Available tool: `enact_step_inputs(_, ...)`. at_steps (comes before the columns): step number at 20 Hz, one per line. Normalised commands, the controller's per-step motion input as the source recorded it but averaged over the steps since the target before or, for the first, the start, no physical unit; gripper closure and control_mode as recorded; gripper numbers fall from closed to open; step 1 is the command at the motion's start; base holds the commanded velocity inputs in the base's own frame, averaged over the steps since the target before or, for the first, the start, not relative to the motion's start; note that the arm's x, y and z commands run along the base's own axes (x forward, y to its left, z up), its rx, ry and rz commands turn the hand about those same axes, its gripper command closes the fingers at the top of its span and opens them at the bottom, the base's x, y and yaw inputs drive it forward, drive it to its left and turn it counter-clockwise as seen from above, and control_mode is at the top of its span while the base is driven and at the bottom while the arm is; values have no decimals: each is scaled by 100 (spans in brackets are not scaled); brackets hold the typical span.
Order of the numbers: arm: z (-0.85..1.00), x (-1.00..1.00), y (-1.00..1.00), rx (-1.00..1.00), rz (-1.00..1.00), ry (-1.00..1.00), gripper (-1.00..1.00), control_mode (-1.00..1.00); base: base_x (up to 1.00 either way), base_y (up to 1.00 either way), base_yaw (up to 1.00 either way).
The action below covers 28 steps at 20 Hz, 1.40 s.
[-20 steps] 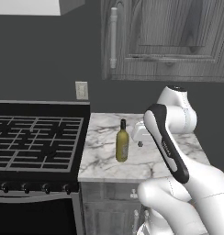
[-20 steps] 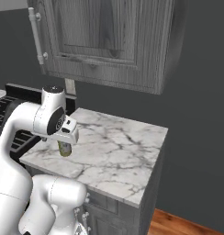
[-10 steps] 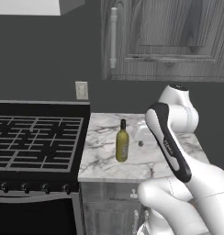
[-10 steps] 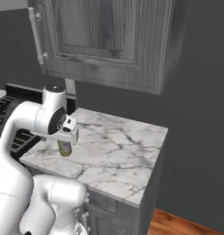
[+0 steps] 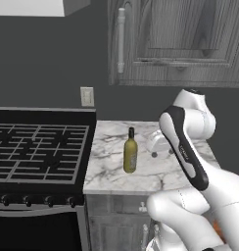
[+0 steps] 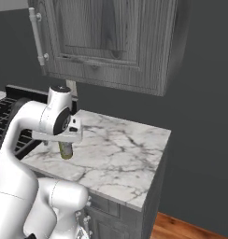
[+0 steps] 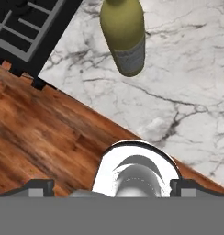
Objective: There is a wine glass and glass cup on the dining counter. Place the wine bottle next to the wine glass and the juice bottle next to the glass cup.
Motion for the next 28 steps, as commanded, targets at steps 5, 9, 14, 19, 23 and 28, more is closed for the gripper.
enact_step_inputs(5, 0, -3, -16, 0, 25, -10, -100, -100, 0, 0, 0)
enact_step_inputs(9, -8, -11, -3, 0, 31, -10, -100, -100, 0, 0, 0)
enact_step_inputs(14, -8, -5, 0, 0, 23, -21, -100, -100, 0, 0, 0)
enact_step_inputs(19, -12, -3, -4, 6, 16, -27, -100, -100, 0, 0, 0)
enact_step_inputs(23, -9, 0, -16, 22, 16, -17, -100, -100, 0, 0, 0)
enact_step_inputs(28, -10, 5, -18, 28, 11, -13, -100, -100, 0, 0, 0)
